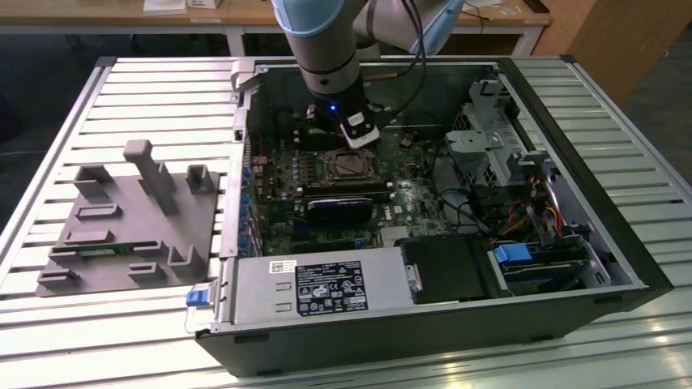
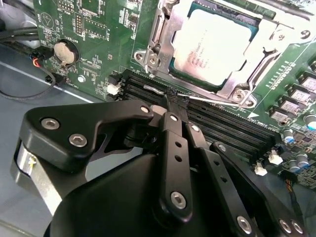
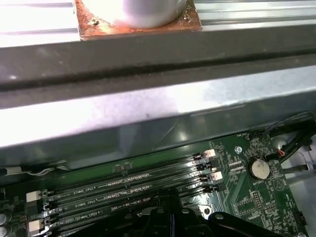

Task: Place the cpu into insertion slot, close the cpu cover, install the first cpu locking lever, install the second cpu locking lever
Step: 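Install the first cpu locking lever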

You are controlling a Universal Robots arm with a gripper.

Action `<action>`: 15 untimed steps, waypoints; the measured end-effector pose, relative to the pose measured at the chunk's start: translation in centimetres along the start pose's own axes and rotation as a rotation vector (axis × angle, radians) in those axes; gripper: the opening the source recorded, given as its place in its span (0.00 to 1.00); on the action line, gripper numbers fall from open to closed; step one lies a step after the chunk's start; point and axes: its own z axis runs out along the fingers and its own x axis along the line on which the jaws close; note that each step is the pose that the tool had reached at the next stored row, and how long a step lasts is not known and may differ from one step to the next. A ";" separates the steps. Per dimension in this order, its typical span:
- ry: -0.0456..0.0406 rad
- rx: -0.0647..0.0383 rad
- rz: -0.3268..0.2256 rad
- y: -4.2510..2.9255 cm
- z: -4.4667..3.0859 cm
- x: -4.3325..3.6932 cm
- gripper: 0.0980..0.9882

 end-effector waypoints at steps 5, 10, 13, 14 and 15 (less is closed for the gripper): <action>-0.0102 0.023 -0.001 -0.03 0.14 0.03 0.01; -0.0144 0.031 0.002 -0.04 0.31 0.07 0.01; -0.0180 0.039 0.002 -0.07 0.46 0.10 0.01; -0.0193 0.042 0.002 -0.09 0.50 0.11 0.01; -0.0208 0.046 0.001 -0.10 0.55 0.12 0.01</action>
